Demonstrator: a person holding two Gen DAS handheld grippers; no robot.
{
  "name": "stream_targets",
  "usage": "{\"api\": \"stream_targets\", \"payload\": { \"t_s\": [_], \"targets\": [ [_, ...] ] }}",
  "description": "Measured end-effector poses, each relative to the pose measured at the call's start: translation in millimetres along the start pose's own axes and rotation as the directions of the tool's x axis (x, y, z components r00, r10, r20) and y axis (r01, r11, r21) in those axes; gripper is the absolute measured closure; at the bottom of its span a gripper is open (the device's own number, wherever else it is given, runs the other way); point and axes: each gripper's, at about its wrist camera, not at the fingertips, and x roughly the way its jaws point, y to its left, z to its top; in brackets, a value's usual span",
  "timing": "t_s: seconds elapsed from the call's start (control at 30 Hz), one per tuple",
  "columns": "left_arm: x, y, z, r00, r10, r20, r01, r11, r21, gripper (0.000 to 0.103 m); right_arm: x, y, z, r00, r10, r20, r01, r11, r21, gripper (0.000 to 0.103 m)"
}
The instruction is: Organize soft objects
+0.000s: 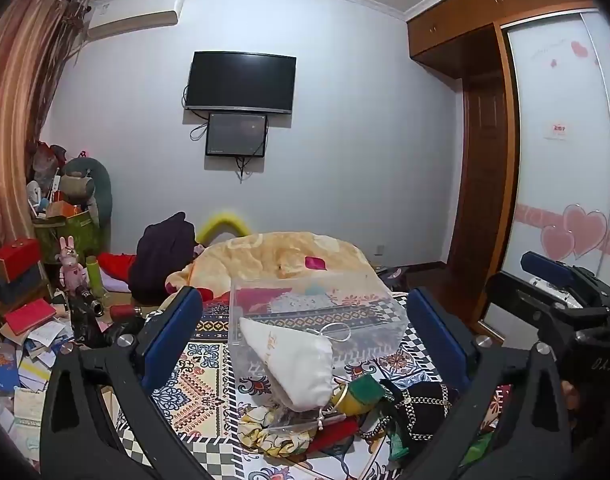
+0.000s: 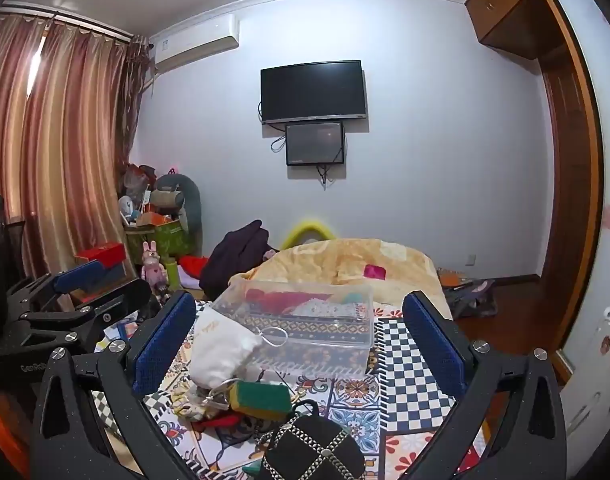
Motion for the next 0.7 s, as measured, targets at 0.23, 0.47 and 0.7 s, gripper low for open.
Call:
{"api": "stream_targets", "payload": {
  "t_s": [0.23, 0.47, 0.7],
  "targets": [
    [-5, -1, 0, 1.0, -0.005, 0.009, 0.005, 1.0, -0.003, 0.0, 3, -1, -3, 1.0, -0.007, 0.004, 0.007, 1.0, -0.001, 0.0],
    [-8, -2, 1, 1.0, -0.007, 0.014, 0.007, 1.0, -0.005, 0.0, -5, -3, 2, 1.0, 0.002, 0.016, -0.002, 1.0, 0.012, 0.0],
    [-8, -2, 1, 1.0, -0.006, 0.016, 0.006, 1.0, -0.004, 0.0, -5, -2, 1, 1.0, 0.007, 0.024, -0.008, 1.0, 0.013, 0.0]
  ]
}}
